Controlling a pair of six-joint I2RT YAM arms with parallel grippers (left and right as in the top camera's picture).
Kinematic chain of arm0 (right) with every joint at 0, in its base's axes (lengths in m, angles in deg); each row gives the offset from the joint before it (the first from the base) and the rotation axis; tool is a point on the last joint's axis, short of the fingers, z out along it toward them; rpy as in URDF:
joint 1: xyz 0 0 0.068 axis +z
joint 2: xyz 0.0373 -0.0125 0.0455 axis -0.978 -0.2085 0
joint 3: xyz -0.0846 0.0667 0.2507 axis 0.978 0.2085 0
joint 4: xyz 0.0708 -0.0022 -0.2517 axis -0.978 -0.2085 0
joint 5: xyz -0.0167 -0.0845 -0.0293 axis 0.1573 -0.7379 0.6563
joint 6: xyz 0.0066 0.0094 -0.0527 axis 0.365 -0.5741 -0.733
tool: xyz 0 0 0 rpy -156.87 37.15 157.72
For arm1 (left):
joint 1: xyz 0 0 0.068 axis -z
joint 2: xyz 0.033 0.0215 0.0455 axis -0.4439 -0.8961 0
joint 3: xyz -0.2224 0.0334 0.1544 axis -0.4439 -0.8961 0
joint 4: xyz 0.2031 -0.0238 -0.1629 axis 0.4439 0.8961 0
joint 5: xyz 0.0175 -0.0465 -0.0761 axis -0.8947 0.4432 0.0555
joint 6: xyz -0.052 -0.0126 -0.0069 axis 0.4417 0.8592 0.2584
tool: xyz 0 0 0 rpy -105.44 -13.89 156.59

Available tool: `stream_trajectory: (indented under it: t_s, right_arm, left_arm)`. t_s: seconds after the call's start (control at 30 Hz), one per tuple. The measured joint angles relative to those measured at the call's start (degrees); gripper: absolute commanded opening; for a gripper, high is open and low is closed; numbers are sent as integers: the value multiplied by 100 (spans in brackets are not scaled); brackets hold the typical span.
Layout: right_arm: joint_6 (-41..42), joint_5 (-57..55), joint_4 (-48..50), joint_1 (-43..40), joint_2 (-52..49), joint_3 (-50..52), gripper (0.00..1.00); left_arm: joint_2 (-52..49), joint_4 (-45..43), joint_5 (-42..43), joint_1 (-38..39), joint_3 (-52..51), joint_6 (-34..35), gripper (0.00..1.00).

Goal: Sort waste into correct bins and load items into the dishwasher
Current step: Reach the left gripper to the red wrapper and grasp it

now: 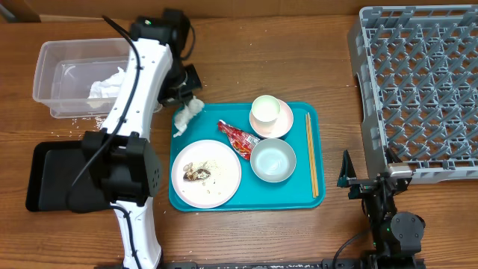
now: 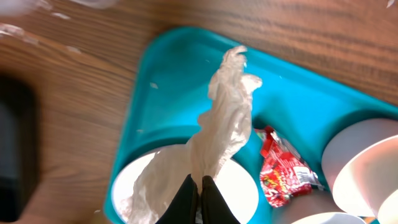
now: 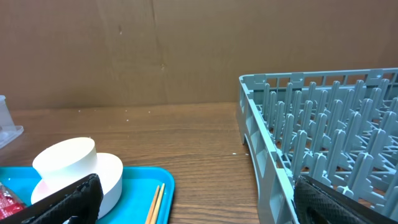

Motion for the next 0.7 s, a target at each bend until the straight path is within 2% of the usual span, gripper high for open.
stream_trajectory:
  t_s: [0.3, 0.43, 0.6, 0.67, 0.7]
  right_arm:
    - [-2, -2, 0, 0, 0, 0, 100]
    - [0, 0, 0, 0, 0, 0, 100]
    - [-2, 0, -2, 0, 0, 0, 100]
    - [-2, -2, -2, 0, 0, 0, 100]
    - [-2, -2, 2, 0, 0, 0, 100]
  left_arm:
    - [0, 114, -782, -352, 1373, -142, 4]
    - [0, 31, -1060, -907, 1967, -59, 4]
    - [11, -205, -1233, -1657, 2092, 52, 5]
    - [11, -225, -1281, -1921, 2092, 94, 60]
    - [11, -234, -1300, -2020, 2092, 98, 95]
